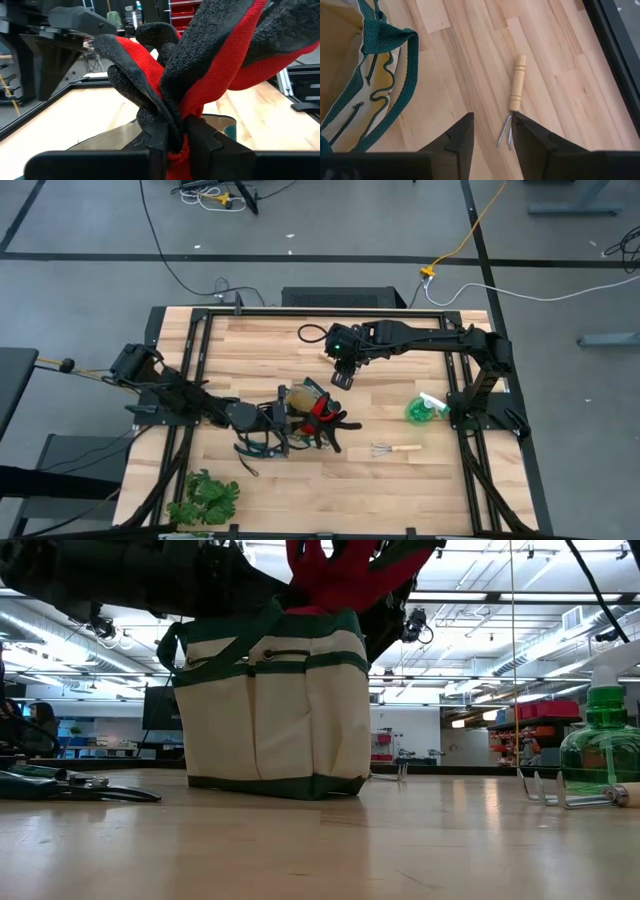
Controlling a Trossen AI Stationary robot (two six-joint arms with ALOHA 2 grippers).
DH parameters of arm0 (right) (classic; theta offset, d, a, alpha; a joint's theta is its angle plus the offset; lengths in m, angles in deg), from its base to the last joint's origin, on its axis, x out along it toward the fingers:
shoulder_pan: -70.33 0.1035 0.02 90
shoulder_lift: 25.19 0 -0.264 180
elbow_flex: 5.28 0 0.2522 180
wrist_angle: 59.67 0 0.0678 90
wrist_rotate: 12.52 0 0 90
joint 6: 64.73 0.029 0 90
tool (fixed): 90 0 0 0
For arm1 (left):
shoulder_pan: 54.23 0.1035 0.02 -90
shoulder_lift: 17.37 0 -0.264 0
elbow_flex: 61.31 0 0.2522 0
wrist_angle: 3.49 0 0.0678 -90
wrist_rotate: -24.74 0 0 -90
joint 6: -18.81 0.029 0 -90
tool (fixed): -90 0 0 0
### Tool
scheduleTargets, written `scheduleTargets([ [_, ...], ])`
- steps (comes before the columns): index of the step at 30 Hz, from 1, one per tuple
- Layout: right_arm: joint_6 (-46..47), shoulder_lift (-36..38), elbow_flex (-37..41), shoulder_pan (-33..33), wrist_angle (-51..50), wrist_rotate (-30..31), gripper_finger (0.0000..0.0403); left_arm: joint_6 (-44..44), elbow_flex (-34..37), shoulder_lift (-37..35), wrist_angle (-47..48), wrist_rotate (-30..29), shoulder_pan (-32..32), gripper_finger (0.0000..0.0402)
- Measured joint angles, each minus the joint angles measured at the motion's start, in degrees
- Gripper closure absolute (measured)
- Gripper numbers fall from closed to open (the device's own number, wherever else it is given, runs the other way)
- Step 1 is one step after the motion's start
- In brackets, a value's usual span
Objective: Pick & Place Garden tools in Gardening bag
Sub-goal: Put the red gloves into the gardening bag
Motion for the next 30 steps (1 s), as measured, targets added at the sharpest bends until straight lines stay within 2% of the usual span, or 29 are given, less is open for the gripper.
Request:
scheduleTargets([
  [23, -0.02, 0.00, 0.00, 0.00, 0.02, 0.00, 0.0271, 0.50, 0.04, 0.00, 0.69, 1.49, 0.00, 0.0343],
  [26, -0.02, 0.00, 0.00, 0.00, 0.02, 0.00, 0.0271, 0.50, 0.04, 0.00, 0.68, 1.50, -0.02, 0.0330],
  [30, -0.01, 0.00, 0.00, 0.00, 0.02, 0.00, 0.0271, 0.42, 0.04, 0.00, 0.68, 1.52, -0.02, 0.0291],
])
